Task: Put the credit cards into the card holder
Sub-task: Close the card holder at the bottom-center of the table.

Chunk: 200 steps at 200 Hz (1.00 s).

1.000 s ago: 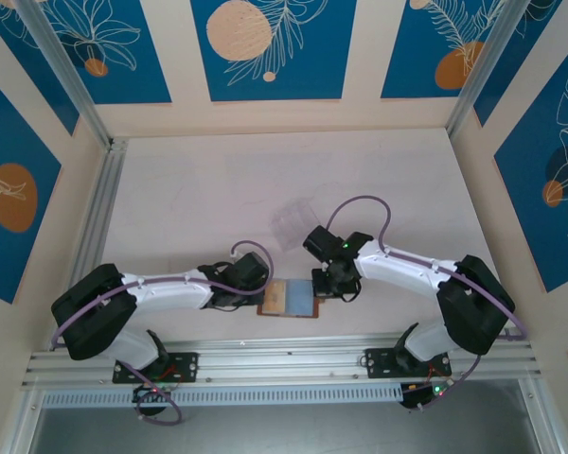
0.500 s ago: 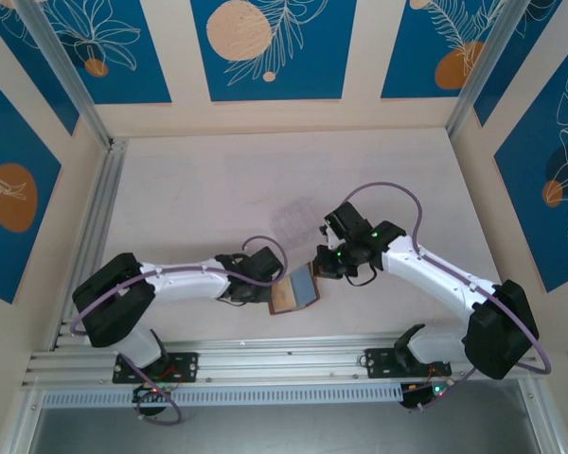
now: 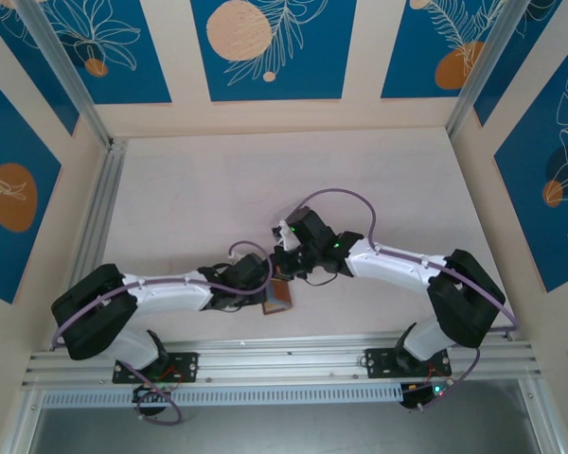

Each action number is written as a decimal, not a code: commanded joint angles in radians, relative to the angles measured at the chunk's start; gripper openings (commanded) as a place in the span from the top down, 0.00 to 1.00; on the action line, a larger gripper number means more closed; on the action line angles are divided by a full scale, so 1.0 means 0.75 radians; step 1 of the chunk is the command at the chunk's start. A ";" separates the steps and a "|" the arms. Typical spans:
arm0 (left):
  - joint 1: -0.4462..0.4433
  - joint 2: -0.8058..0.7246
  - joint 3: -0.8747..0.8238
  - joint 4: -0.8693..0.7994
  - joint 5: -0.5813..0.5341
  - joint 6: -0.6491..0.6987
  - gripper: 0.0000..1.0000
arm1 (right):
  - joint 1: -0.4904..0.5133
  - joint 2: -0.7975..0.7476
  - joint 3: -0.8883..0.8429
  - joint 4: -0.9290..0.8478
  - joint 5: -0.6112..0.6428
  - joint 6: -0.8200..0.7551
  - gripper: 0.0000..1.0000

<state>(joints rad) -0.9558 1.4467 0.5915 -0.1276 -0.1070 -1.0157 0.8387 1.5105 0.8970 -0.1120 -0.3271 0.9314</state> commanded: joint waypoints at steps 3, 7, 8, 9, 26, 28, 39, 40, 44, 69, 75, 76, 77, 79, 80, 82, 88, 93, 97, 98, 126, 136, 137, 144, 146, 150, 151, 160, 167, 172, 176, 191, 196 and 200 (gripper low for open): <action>0.049 -0.039 -0.168 0.143 0.102 -0.118 0.87 | 0.032 0.090 -0.031 0.149 -0.049 0.077 1.00; 0.057 -0.078 -0.192 0.133 0.100 -0.127 0.86 | 0.035 0.112 -0.028 0.149 -0.051 0.076 1.00; 0.059 -0.085 -0.198 0.129 0.100 -0.130 0.86 | 0.037 0.117 -0.028 0.149 -0.051 0.076 1.00; 0.061 -0.094 -0.203 0.126 0.100 -0.131 0.85 | 0.038 0.122 -0.027 0.149 -0.050 0.076 1.00; 0.069 -0.247 -0.246 -0.004 0.065 -0.139 0.83 | 0.053 0.188 -0.004 0.140 -0.034 0.063 1.00; 0.070 -0.265 -0.249 -0.022 0.060 -0.140 0.83 | 0.055 0.195 -0.001 0.135 -0.031 0.060 1.00; 0.070 -0.375 -0.271 -0.113 0.036 -0.147 0.81 | 0.069 0.228 0.038 0.085 0.007 0.038 1.00; 0.070 -0.385 -0.273 -0.123 0.033 -0.148 0.81 | 0.070 0.231 0.042 0.079 0.011 0.035 1.00; 0.069 -0.427 -0.283 -0.160 0.024 -0.154 0.80 | 0.076 0.240 0.054 0.063 0.027 0.030 1.00; 0.070 -0.717 -0.334 -0.429 -0.048 -0.181 0.79 | 0.095 0.317 0.103 0.010 0.073 -0.002 0.97; 0.069 -0.792 -0.340 -0.501 -0.068 -0.184 0.79 | 0.096 0.338 0.113 0.012 0.065 -0.009 0.95; 0.070 -0.804 -0.340 -0.513 -0.072 -0.185 0.79 | 0.097 0.341 0.115 0.014 0.063 -0.011 0.95; 0.070 -0.816 -0.341 -0.525 -0.074 -0.185 0.79 | 0.098 0.344 0.117 0.014 0.063 -0.014 0.95; 0.070 -0.842 -0.342 -0.548 -0.082 -0.184 0.79 | 0.099 0.351 0.122 0.014 0.059 -0.016 0.93; 0.070 -0.849 -0.342 -0.560 -0.085 -0.183 0.79 | 0.101 0.354 0.125 0.014 0.059 -0.018 0.93; 0.070 -0.878 -0.343 -0.582 -0.093 -0.183 0.79 | 0.102 0.361 0.130 0.014 0.056 -0.024 0.92; 0.070 -0.950 -0.340 -0.646 -0.114 -0.177 0.79 | 0.106 0.382 0.152 0.008 0.047 -0.039 0.90; 0.070 -1.001 -0.334 -0.694 -0.131 -0.171 0.79 | 0.111 0.400 0.172 0.000 0.033 -0.054 0.86; 0.069 -1.037 -0.328 -0.725 -0.145 -0.159 0.78 | 0.111 0.414 0.190 -0.003 0.013 -0.072 0.82; 0.070 -1.044 -0.326 -0.732 -0.147 -0.157 0.78 | 0.111 0.416 0.194 -0.005 0.007 -0.076 0.81; 0.074 -1.047 -0.231 -0.793 -0.154 -0.042 0.73 | 0.102 0.418 0.327 -0.141 -0.102 -0.201 0.57; 0.074 -0.986 -0.192 -0.767 -0.133 -0.002 0.72 | 0.094 0.382 0.358 -0.208 -0.132 -0.242 0.49; 0.074 -0.980 -0.189 -0.765 -0.131 0.002 0.72 | 0.092 0.378 0.360 -0.215 -0.135 -0.245 0.48; 0.072 -0.942 -0.166 -0.740 -0.119 0.020 0.72 | 0.081 0.347 0.375 -0.262 -0.159 -0.268 0.45; 0.073 -0.931 -0.158 -0.733 -0.116 0.026 0.72 | 0.077 0.338 0.377 -0.274 -0.165 -0.274 0.44; 0.074 -0.911 -0.146 -0.719 -0.109 0.037 0.72 | 0.072 0.314 0.377 -0.292 -0.175 -0.284 0.43; 0.074 -0.906 -0.143 -0.715 -0.108 0.039 0.72 | 0.071 0.309 0.377 -0.299 -0.177 -0.286 0.42; 0.074 -0.873 -0.113 -0.684 -0.099 0.062 0.72 | 0.056 0.250 0.370 -0.349 -0.182 -0.307 0.40; 0.074 -0.847 -0.085 -0.665 -0.091 0.085 0.72 | 0.043 0.187 0.355 -0.387 -0.171 -0.319 0.39; 0.074 -0.825 -0.062 -0.656 -0.087 0.101 0.72 | 0.031 0.142 0.341 -0.417 -0.154 -0.326 0.38; 0.073 -0.805 -0.041 -0.650 -0.083 0.117 0.72 | 0.019 0.106 0.324 -0.442 -0.132 -0.329 0.38; 0.073 -0.718 0.049 -0.651 -0.067 0.180 0.72 | -0.051 -0.022 0.244 -0.526 -0.049 -0.328 0.43; 0.074 -0.688 0.081 -0.657 -0.068 0.198 0.72 | -0.080 -0.070 0.209 -0.545 -0.026 -0.328 0.48; 0.073 -0.669 0.104 -0.662 -0.068 0.208 0.72 | -0.102 -0.104 0.178 -0.554 -0.008 -0.326 0.51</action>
<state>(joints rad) -0.9089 0.8768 0.5621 -0.6353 -0.1783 -0.9577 0.8375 1.5730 1.1236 -0.3691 -0.3882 0.7189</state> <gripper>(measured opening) 0.279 0.558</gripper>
